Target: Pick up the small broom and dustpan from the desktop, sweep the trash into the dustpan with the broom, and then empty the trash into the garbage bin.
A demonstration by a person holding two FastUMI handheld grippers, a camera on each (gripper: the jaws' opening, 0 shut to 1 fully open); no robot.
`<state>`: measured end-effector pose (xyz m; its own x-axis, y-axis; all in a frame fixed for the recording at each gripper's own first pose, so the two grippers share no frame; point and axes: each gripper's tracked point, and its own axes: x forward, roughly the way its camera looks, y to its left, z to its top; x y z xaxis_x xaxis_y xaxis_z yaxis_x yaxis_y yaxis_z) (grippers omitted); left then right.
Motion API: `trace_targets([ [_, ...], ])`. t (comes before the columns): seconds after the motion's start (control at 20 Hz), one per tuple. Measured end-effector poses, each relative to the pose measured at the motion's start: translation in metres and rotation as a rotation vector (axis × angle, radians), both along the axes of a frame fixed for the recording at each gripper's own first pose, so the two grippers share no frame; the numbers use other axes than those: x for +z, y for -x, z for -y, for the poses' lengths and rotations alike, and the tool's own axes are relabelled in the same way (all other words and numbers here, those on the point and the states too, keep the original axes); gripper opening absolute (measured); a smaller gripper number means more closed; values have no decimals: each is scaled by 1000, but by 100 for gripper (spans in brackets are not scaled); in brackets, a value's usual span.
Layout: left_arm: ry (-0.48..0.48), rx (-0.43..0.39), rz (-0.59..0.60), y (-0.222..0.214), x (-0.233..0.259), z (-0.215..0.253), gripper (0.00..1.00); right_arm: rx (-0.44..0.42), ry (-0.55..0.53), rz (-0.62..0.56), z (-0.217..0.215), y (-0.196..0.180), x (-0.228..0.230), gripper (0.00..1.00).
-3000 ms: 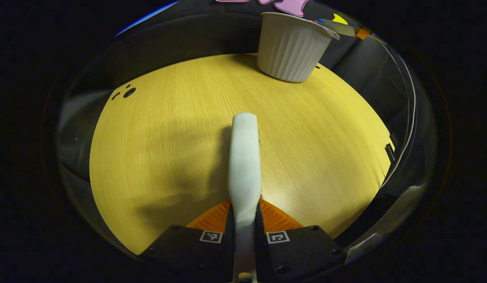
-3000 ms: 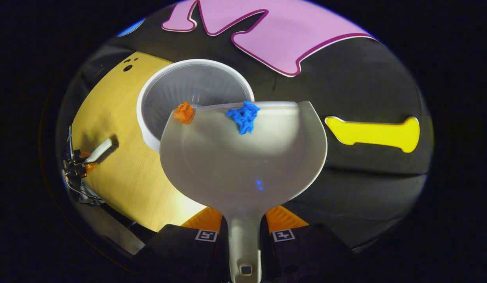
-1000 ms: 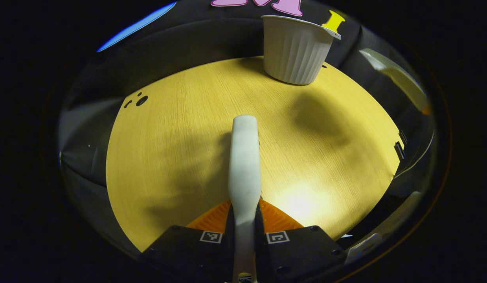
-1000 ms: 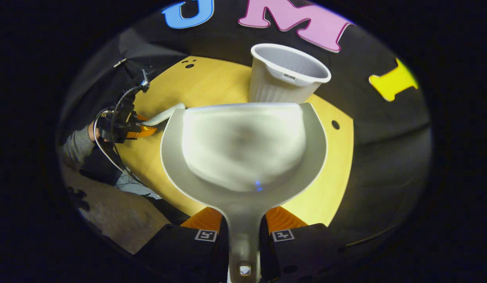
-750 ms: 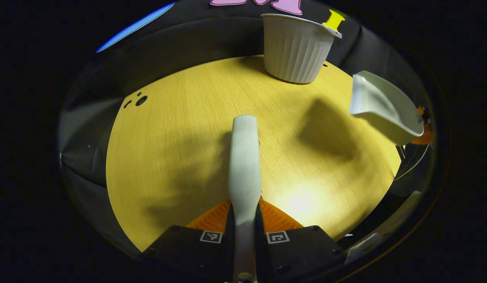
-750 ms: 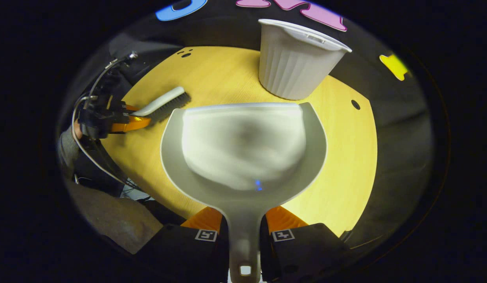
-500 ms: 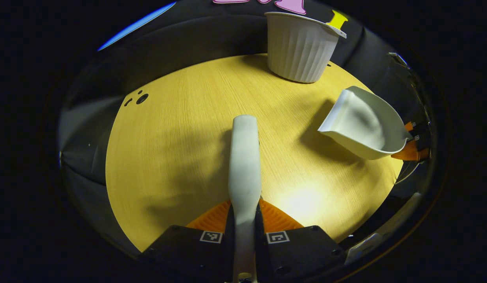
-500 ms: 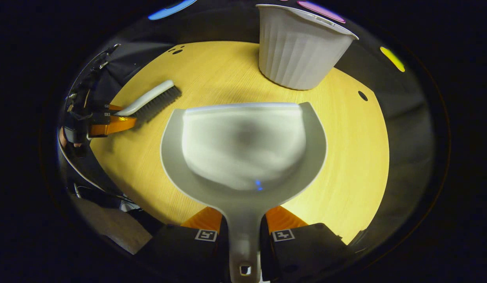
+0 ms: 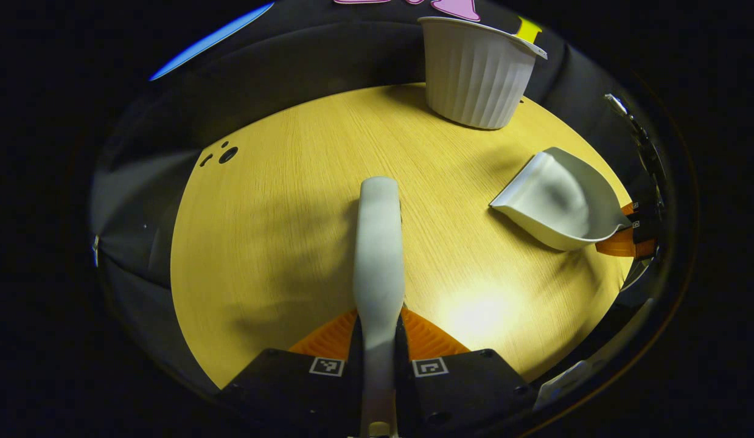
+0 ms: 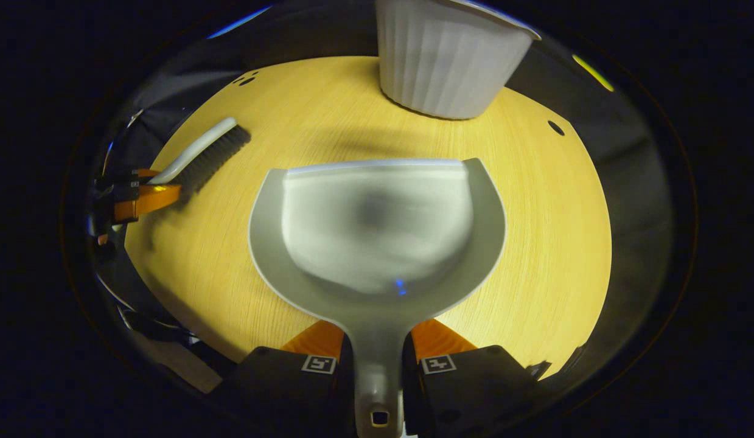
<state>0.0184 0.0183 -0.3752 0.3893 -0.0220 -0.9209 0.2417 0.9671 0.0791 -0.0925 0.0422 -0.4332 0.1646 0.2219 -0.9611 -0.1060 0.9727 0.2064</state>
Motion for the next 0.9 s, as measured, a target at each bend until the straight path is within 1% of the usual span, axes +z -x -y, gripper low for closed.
trace_targets([
  [0.1, -8, -4, 1, 1, 1, 0, 27, -5, -16, 2, 1, 1, -1, 36],
  [0.15, -8, -5, 1, 1, 0, 0, 27, 10, -19, 11, 2, 3, -2, 36],
  [0.2, -8, -4, -1, 1, 0, 0, 27, 31, -23, 21, 3, 6, -3, 34],
  [0.25, -6, -1, -2, 2, -2, -1, 27, 50, -28, 30, 3, 8, -3, 39],
  [0.3, -5, 3, -6, 2, -3, -1, 27, 65, -35, 31, 3, 10, -3, 34],
  [0.35, -3, 6, -11, 3, -5, -2, 27, 68, -39, 31, 2, 11, -4, 34],
  [0.4, -2, 9, -18, 3, -6, -2, 29, 64, -43, 31, 2, 12, -6, 36],
  [0.45, 2, 9, -25, 3, -9, -3, 27, 59, -48, 28, 1, 12, -7, 37],
  [0.5, -2, 9, -26, 3, -11, -5, 29, 57, -48, 23, 3, 13, -8, 37],
  [0.55, -8, 6, -27, 3, -13, -7, 27, 56, -45, 16, 4, 15, -10, 38],
  [0.6, -15, 2, -26, 4, -11, -7, 29, 56, -44, 12, 4, 17, -10, 39],
  [0.8, -22, -7, -23, 5, -8, -9, 32, 49, -43, 12, 5, 17, -7, 41],
  [0.85, -26, -7, -20, 5, -7, -9, 27, 52, -42, 12, 6, 17, -6, 41],
  [0.9, -26, -5, -16, 6, -4, -8, 32, 58, -37, 13, 9, 18, -4, 41],
])
